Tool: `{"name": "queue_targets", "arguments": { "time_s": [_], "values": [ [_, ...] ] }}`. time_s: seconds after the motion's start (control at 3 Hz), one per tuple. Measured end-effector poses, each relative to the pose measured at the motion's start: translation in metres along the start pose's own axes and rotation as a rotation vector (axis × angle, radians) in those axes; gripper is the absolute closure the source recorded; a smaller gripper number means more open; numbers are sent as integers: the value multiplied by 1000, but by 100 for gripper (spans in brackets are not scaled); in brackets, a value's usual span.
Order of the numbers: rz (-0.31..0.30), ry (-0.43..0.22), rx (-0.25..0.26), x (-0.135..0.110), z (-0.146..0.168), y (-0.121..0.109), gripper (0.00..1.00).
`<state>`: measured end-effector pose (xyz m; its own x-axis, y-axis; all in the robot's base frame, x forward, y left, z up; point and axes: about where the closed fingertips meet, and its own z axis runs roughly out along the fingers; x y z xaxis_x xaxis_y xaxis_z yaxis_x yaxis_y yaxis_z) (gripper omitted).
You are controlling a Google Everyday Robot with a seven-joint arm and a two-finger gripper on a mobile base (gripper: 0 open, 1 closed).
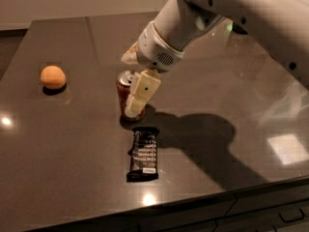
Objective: Move coke can near rxbar chocolate
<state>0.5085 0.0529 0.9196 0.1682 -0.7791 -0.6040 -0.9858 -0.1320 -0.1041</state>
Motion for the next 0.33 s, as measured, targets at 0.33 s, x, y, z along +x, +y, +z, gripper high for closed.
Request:
{"name": "queue_targets", "arguments": {
  "time_s": [0.33],
  "values": [
    [0,0,0,0,0,0,0]
  ]
}}
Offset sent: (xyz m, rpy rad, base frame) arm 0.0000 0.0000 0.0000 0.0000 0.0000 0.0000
